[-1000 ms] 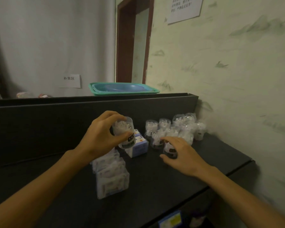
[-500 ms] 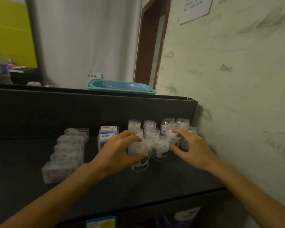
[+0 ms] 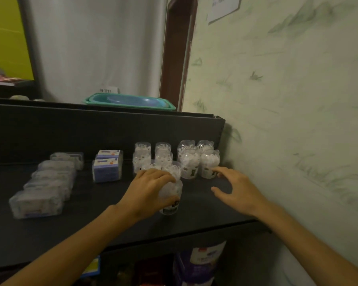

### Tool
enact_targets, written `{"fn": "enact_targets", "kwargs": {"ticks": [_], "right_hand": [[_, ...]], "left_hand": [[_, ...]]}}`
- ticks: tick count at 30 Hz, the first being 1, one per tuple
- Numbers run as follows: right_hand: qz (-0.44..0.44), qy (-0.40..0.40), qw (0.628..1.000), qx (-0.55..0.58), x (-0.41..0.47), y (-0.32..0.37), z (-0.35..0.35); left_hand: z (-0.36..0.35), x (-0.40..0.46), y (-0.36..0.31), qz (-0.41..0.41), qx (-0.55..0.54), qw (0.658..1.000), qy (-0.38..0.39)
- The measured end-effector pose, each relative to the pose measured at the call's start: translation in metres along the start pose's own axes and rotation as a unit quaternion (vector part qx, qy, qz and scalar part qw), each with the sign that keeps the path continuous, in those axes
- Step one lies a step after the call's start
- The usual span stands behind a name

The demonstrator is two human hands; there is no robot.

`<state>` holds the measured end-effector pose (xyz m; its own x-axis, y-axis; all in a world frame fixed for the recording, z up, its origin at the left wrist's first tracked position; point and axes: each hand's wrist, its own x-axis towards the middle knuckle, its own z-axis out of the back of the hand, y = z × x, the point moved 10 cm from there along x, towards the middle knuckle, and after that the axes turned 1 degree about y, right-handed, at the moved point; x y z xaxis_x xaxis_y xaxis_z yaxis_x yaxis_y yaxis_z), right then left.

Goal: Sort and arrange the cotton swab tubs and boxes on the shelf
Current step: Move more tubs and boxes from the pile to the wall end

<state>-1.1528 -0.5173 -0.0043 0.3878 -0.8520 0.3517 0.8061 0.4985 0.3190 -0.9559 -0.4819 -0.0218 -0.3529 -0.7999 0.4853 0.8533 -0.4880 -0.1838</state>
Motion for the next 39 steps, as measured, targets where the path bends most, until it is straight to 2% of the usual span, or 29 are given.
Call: {"fn": "enact_targets", "kwargs": {"ticks": [6, 12, 15, 23, 28, 32, 39], "right_hand": [[0.013, -0.008, 1.000, 0.010, 0.004, 0.001, 0.008], [0.087, -0.004, 0.996, -0.036, 0.032, 0.039, 0.011], [0.128, 0.008, 0.990, -0.049, 0.053, 0.070, 0.008], [0.205, 0.014, 0.978, -0.045, 0.074, 0.180, -0.033], [0.247, 0.031, 0.962, -0.110, 0.083, 0.258, -0.071], [0.260, 0.052, 0.957, -0.116, 0.087, 0.324, -0.108], [0.296, 0.083, 0.946, -0.101, 0.072, 0.467, -0.172]], "left_hand": [[-0.004, 0.012, -0.007, -0.015, 0.021, 1.000, 0.001], [0.000, 0.006, 0.011, 0.002, 0.026, 1.000, 0.013], [0.020, -0.007, 0.028, 0.034, 0.033, 0.999, -0.009], [0.094, -0.075, 0.095, 0.127, 0.106, 0.984, -0.061], [0.140, -0.139, 0.145, 0.189, 0.137, 0.972, -0.017], [0.189, -0.200, 0.179, 0.208, 0.169, 0.962, -0.046], [0.263, -0.316, 0.255, 0.264, 0.187, 0.946, -0.023]]}}
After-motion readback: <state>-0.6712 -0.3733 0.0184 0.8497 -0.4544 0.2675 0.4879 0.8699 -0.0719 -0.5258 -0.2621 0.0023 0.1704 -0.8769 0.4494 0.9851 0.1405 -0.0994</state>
